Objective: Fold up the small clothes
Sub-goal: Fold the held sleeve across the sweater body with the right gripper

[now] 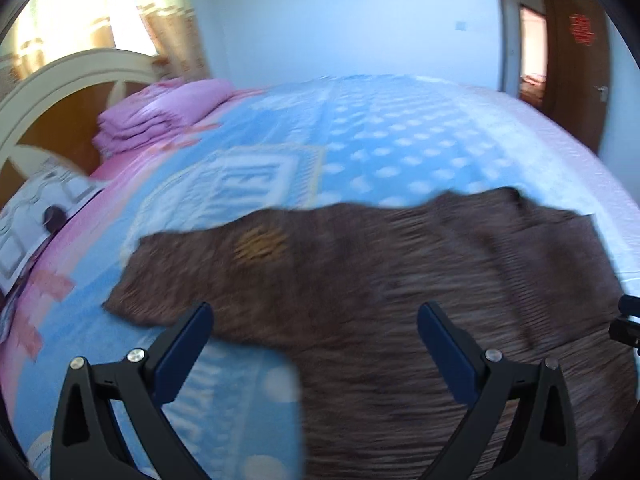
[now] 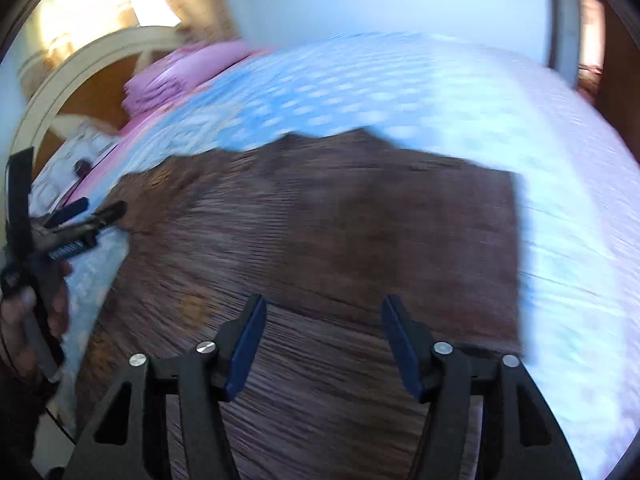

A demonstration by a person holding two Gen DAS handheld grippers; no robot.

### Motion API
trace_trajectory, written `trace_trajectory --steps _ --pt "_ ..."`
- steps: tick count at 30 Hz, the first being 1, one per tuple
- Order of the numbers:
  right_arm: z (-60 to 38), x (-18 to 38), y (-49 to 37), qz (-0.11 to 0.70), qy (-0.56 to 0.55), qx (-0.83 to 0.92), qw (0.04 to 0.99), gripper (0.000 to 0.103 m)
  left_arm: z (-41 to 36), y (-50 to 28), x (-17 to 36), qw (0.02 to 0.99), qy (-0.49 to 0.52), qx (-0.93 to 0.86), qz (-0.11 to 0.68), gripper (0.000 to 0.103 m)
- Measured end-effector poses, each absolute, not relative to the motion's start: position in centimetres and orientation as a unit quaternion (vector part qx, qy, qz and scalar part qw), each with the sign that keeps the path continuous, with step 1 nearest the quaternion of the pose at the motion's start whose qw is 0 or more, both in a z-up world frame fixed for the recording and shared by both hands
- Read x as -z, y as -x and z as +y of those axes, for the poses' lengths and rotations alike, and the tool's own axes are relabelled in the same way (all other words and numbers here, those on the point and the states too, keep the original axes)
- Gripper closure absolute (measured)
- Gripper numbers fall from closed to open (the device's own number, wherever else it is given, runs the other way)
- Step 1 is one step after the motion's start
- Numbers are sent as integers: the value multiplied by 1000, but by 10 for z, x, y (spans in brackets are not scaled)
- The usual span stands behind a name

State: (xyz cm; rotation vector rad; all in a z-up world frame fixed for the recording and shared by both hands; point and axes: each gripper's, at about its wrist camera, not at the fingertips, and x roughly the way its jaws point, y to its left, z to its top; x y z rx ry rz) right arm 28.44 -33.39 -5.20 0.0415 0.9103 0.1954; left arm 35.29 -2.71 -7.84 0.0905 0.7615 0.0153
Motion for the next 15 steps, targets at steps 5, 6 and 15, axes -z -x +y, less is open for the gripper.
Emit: trace_trajectory --steps 5,6,15 --pt "-386 58 -253 413 -15 -34 910 39 -95 -365 79 918 -52 66 386 0" --pt "-394 63 -246 410 -16 -32 911 38 -109 -370 83 913 -50 79 396 1" --pt "-422 94 -226 399 -44 -25 916 38 -174 -406 144 877 -32 107 467 84"
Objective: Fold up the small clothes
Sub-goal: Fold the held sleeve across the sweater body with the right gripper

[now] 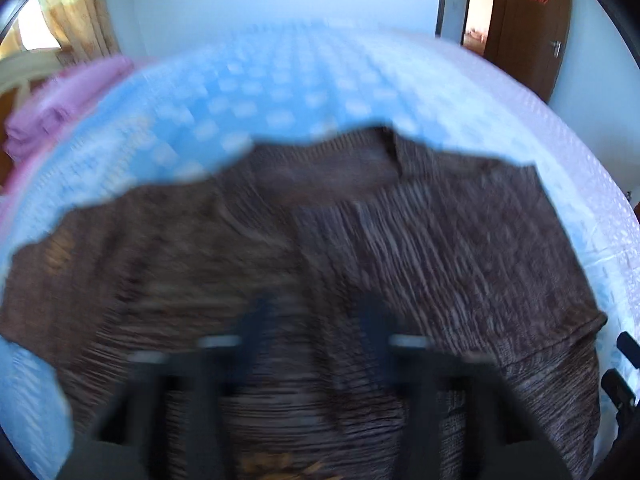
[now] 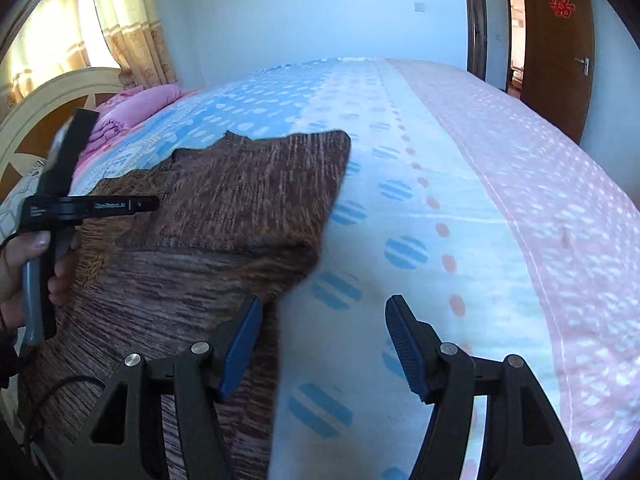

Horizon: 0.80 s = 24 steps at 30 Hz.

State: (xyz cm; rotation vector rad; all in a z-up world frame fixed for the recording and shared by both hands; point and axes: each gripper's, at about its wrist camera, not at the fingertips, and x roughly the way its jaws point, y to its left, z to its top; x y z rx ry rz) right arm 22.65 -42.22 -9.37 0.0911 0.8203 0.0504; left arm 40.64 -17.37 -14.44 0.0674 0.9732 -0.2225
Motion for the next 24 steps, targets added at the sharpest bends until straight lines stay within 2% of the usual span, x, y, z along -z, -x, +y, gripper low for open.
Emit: trace_trajectory --steps 2,12,18,19,20,22,24 --pt "-422 96 -226 399 -42 -26 916 38 -175 -402 141 889 -21 105 445 95" --pt "-416 101 -226 399 -40 -29 916 37 -162 -385 111 910 -22 112 399 97" --pt "-415 103 -227 400 -36 -26 915 36 -160 -393 129 903 -56 84 417 97" --pt "-415 103 -227 400 -33 -26 915 35 -160 -393 131 902 -54 88 419 96" --pt "-414 103 -226 400 -32 -25 916 35 -161 -393 134 903 -63 79 418 90" --pt "-414 99 -226 396 -31 -20 918 35 -159 -394 135 902 -61 73 420 86" --pt "-412 86 -225 376 -31 -17 926 35 -156 -393 133 902 -54 71 423 69"
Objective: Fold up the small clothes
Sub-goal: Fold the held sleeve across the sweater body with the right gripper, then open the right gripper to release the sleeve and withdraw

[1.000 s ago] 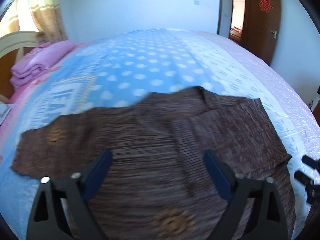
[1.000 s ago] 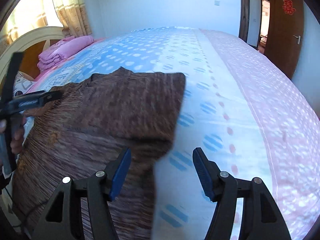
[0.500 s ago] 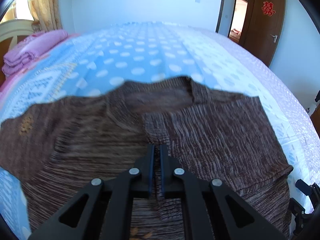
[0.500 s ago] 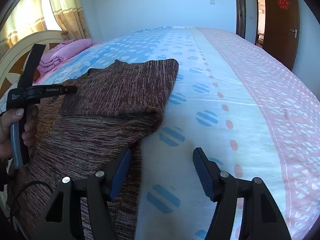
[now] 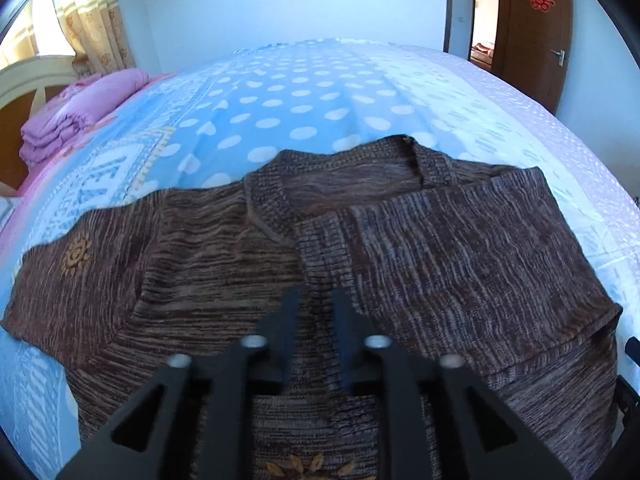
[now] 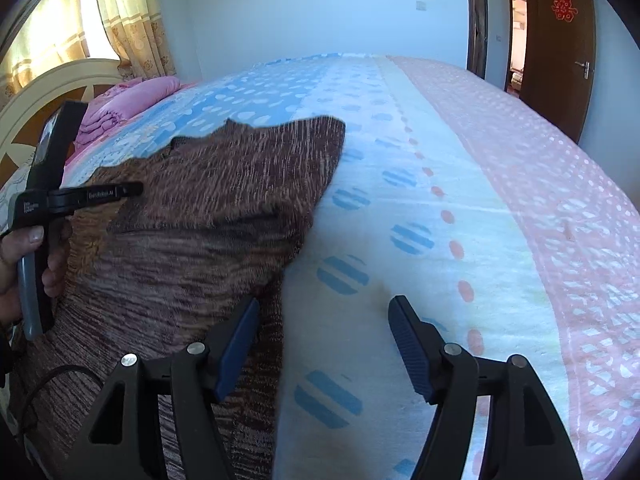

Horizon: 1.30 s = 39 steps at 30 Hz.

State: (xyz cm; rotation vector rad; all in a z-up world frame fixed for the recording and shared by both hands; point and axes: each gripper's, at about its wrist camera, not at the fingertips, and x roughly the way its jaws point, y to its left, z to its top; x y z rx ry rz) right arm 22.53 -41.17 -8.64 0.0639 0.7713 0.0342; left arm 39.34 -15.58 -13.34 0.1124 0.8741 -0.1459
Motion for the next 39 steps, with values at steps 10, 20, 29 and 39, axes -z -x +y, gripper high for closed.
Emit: trace_trajectory --steps 10,20,29,39 --pt "-400 104 -255 438 -6 16 899 41 -154 -397 146 907 -117 16 405 36" --pt "-372 56 -265 391 4 -22 920 39 -138 -403 144 907 -93 -3 412 17" --pt "-369 79 -377 433 40 19 901 47 -143 -421 136 915 -100 -27 390 17" --pt "-414 98 -378 442 22 59 895 48 -157 -458 151 907 -125 -50 398 6"
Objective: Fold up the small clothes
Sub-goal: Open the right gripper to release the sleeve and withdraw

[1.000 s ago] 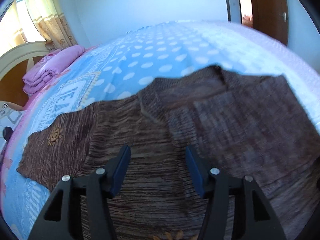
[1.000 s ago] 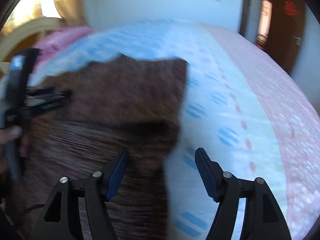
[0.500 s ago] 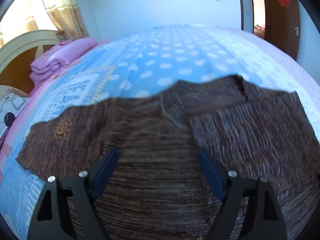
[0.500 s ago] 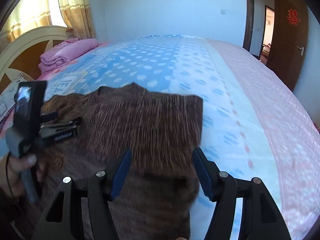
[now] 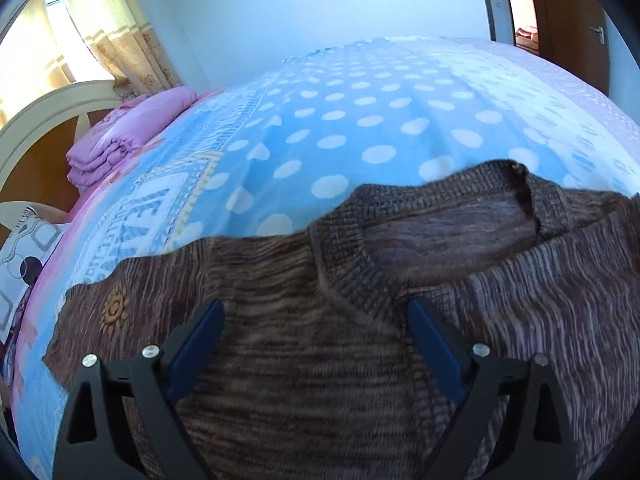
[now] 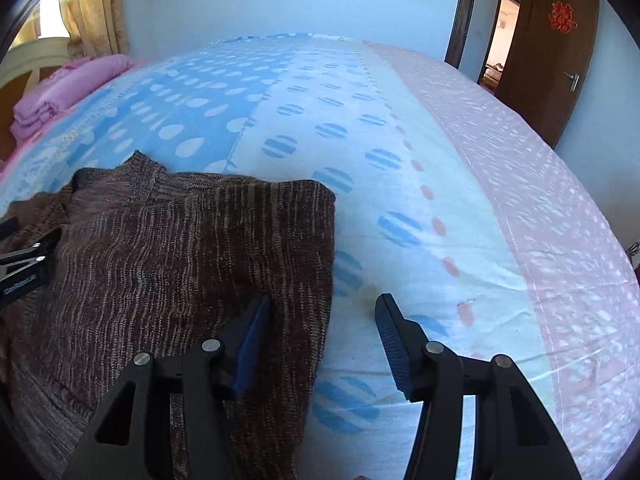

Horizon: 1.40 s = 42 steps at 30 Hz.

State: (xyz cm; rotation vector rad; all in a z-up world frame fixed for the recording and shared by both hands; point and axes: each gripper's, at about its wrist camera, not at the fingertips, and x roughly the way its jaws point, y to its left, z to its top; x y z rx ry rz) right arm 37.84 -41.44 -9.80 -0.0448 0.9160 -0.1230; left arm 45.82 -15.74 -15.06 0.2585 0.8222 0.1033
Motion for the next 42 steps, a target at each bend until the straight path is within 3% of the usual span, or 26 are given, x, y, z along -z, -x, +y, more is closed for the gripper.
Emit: trace_trajectory --steps 6,13,19,23,27,32,33,39,42 --pt "-409 76 -345 419 -4 31 907 47 -144 -436 137 919 -90 -37 382 6" --pt "-418 96 -314 451 1 36 892 44 -140 -405 144 912 -107 -15 396 1" --pt "-401 67 -344 419 29 55 906 44 -123 -396 130 916 -102 -23 387 1" --pt "-391 90 -392 450 57 72 888 44 -104 -385 116 922 -122 -41 366 1" --pt "-427 105 -390 447 15 105 888 44 -66 -378 110 921 -122 -66 365 1" --pt "-431 94 -379 439 45 147 885 44 0 -374 117 917 -112 -112 366 1" --pt "-428 89 -374 434 48 154 886 48 11 -374 118 916 -111 -121 367 1" --pt "-401 93 -349 447 37 55 892 47 120 -374 128 896 -79 -221 378 1" --pt "-418 99 -347 435 60 101 893 43 164 -376 128 886 -48 -256 383 1"
